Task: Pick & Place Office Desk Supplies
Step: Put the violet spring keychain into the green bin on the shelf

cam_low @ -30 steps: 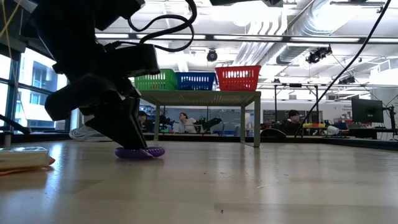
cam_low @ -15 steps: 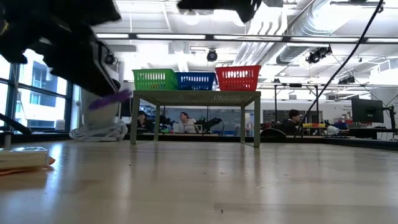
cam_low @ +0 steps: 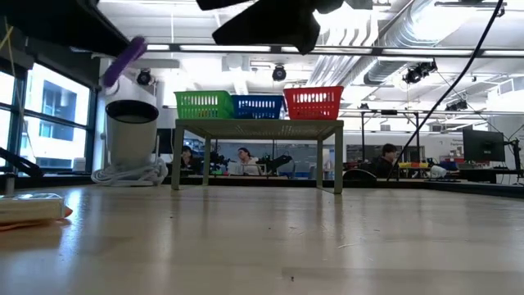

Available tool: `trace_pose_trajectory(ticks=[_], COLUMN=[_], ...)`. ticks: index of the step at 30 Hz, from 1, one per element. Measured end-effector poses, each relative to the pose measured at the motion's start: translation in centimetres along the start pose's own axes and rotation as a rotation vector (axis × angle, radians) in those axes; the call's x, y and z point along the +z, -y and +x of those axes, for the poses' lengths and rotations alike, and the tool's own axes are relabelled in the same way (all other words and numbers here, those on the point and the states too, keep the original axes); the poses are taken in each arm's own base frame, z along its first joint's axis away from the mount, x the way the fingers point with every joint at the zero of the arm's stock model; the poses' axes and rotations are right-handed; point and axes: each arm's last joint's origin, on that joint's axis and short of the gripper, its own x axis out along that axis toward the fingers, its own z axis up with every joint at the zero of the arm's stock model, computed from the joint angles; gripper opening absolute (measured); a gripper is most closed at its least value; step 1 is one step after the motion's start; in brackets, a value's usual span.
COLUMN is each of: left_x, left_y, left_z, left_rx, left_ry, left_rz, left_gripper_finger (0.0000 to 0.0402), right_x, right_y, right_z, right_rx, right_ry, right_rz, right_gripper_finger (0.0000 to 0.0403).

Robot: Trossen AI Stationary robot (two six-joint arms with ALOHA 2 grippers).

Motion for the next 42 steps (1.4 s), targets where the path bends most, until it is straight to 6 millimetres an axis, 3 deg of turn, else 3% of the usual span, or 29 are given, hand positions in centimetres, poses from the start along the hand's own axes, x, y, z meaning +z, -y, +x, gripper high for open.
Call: trace_pose_trajectory(ticks=[11,20,29,34,42], left_x=[1.1,1.6,1.8,3.0,4.0], left_y=[-2.5,-6.5,-7.5,-11.7,-19.3], left_z=[1.0,2.5,2.0,-0.2,-2.8], left_rx=[-0.083,-0.214,-0.213,-0.084,0.012], left_ry=[-0.072,-0.227,-0.222,-0.187,-0.007], left_rz=[-0.082,-0.239,-0.167,-0.137,-0.294], left_gripper_finger=[0.0007,0.0007,0.0007,0.0007,0.0007], right_x=[0.2,0.2,0.3,0.4,0.6], right_y=[0.1,0.1,0.1,0.0,0.0], right_z=[0.2,0.2,0.2,0.2,0.2], right_rx=[0.093,0.093,0.098,0.1,0.097], right_ry=[-0.018,-0.016,-0.002,0.005,0.027], right_rz=[0.01,0.033,0.038,0.041,0.049], right_gripper_finger=[0.0219,0.0219,0.0219,0.0219,0.0219])
